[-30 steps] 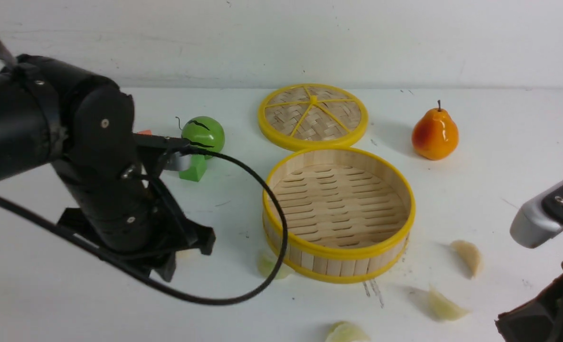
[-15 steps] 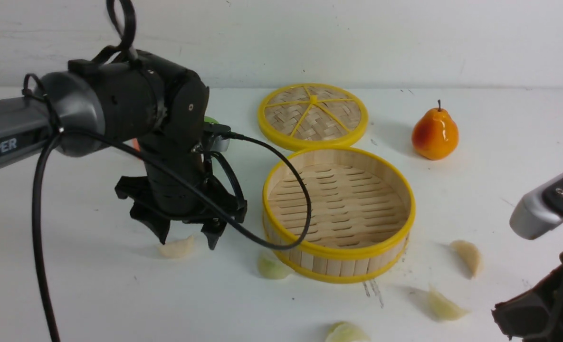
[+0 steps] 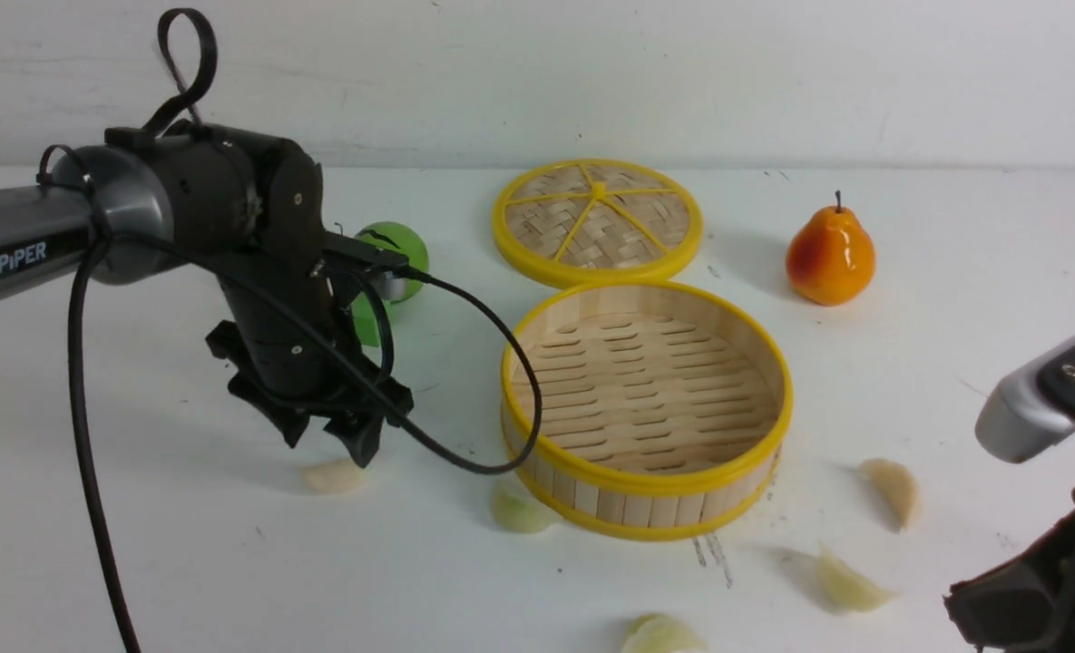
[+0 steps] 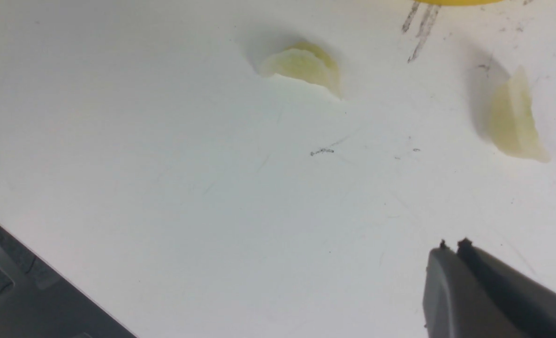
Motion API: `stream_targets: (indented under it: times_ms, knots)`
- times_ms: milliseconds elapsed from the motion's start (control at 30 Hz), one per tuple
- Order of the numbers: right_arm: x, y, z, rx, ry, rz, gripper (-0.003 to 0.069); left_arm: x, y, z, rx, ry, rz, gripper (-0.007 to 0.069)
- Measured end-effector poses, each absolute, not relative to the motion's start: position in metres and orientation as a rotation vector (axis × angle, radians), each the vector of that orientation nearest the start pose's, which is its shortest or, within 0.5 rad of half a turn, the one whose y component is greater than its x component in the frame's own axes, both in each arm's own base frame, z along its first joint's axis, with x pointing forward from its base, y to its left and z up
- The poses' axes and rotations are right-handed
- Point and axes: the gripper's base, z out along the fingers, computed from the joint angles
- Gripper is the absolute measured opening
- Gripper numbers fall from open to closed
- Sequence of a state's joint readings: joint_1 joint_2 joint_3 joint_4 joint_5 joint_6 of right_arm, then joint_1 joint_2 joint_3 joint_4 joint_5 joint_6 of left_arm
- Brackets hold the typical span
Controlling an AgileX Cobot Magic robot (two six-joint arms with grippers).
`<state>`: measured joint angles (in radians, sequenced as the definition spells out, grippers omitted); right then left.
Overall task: Put the dumplings into the steamer on the white table.
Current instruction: 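Reach for and grasp a dumpling on the table with the left gripper, then place the dumpling into the bamboo steamer basket with the left gripper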
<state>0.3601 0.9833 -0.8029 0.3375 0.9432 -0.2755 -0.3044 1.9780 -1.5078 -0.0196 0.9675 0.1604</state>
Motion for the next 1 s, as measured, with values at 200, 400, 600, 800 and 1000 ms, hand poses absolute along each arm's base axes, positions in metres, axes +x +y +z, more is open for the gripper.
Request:
stream_targets:
  times_ms: [200, 400, 600, 800, 1000]
  knots:
    - [0.156, 0.084, 0.304, -0.648, 2.494, 0.455, 0.0012, 0.393, -0.128, 0.182, 0.824, 2.843, -0.073, 0.0448]
    - [0.156, 0.084, 0.304, -0.648, 2.492, 0.450, 0.0012, 0.399, -0.124, 0.167, 0.774, 2.870, 0.013, 0.0386]
    - [0.156, 0.084, 0.304, -0.649, 2.490, 0.447, 0.0021, 0.402, -0.122, 0.168, 0.532, 2.911, 0.032, 0.0202]
    - [0.156, 0.084, 0.304, -0.648, 2.488, 0.447, 0.0027, 0.404, -0.129, 0.191, 0.459, 2.964, 0.044, 0.0203]
    - [0.157, 0.081, 0.310, -0.660, 2.469, 0.398, 0.0034, 0.396, -0.201, 0.272, 0.507, 2.777, -0.089, 0.0203]
